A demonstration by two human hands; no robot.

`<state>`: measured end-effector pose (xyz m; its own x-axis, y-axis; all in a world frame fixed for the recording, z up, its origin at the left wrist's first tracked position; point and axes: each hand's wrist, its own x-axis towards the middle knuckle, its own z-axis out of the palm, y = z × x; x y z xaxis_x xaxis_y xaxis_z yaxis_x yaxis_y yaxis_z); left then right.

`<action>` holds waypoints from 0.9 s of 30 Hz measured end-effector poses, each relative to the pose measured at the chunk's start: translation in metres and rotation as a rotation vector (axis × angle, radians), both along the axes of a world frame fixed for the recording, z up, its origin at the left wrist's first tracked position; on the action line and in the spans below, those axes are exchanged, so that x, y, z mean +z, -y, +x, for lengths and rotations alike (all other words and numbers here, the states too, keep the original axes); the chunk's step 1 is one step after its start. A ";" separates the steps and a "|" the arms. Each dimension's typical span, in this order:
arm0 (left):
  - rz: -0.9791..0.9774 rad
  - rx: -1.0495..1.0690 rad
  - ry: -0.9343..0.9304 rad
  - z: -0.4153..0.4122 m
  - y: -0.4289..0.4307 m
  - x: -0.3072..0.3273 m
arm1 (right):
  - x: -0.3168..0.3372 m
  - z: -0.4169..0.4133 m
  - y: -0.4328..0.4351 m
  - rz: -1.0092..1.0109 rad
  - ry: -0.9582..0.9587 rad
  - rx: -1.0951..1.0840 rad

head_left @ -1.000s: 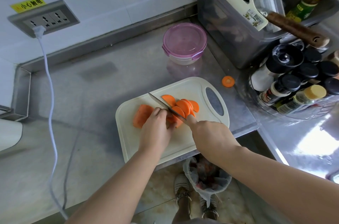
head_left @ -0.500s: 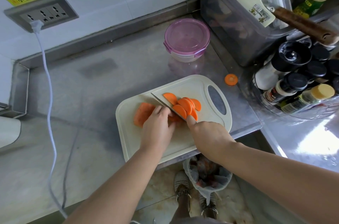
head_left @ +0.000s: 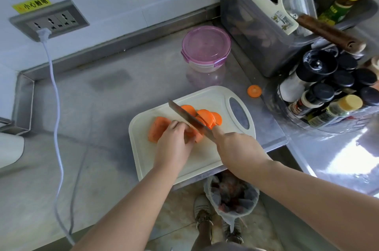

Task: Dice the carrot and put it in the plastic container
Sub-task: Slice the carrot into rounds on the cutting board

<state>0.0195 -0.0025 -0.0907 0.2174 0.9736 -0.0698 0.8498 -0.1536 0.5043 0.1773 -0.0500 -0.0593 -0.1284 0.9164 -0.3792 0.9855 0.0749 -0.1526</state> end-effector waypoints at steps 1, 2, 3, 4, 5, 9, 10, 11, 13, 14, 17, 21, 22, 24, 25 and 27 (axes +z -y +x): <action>0.000 -0.002 -0.009 0.000 0.000 0.000 | 0.002 -0.001 0.001 -0.001 -0.009 0.005; 0.000 -0.005 -0.014 0.000 0.000 0.001 | 0.004 -0.002 0.001 0.004 -0.013 0.008; 0.001 -0.006 -0.015 0.001 -0.001 0.000 | 0.004 -0.003 0.002 0.008 -0.009 0.012; 0.002 -0.007 -0.013 0.001 -0.001 0.000 | 0.004 -0.003 0.002 0.007 -0.003 0.014; 0.003 -0.005 -0.011 0.000 -0.001 -0.001 | 0.004 -0.004 0.003 0.004 0.003 0.015; 0.006 -0.010 -0.019 0.000 -0.002 -0.003 | 0.006 -0.006 0.002 -0.012 0.014 0.027; 0.008 -0.013 -0.023 -0.001 -0.002 -0.004 | 0.006 -0.006 0.002 -0.019 0.007 0.029; 0.013 -0.016 -0.025 -0.001 -0.002 -0.004 | 0.006 -0.006 0.002 -0.027 0.000 0.030; 0.024 -0.021 -0.033 -0.001 -0.002 -0.004 | 0.006 -0.006 0.003 -0.038 -0.016 0.029; 0.027 -0.022 -0.036 -0.001 -0.002 -0.004 | 0.006 -0.006 0.003 -0.038 -0.029 0.025; 0.020 -0.021 -0.032 -0.001 -0.002 -0.005 | 0.005 -0.006 0.004 -0.036 -0.030 0.026; 0.018 -0.010 -0.018 -0.001 -0.002 -0.008 | 0.007 -0.009 0.003 -0.034 -0.002 0.052; 0.020 -0.008 -0.022 0.000 -0.002 -0.007 | 0.006 -0.010 0.003 -0.035 0.000 0.056; 0.022 -0.009 -0.033 0.000 -0.002 -0.007 | 0.003 -0.012 0.003 -0.049 -0.012 0.046; 0.022 -0.011 -0.037 0.000 -0.002 -0.007 | 0.001 -0.012 0.003 -0.060 -0.019 0.036; 0.024 -0.016 -0.049 0.000 -0.002 -0.006 | -0.003 -0.013 0.000 -0.083 -0.022 0.021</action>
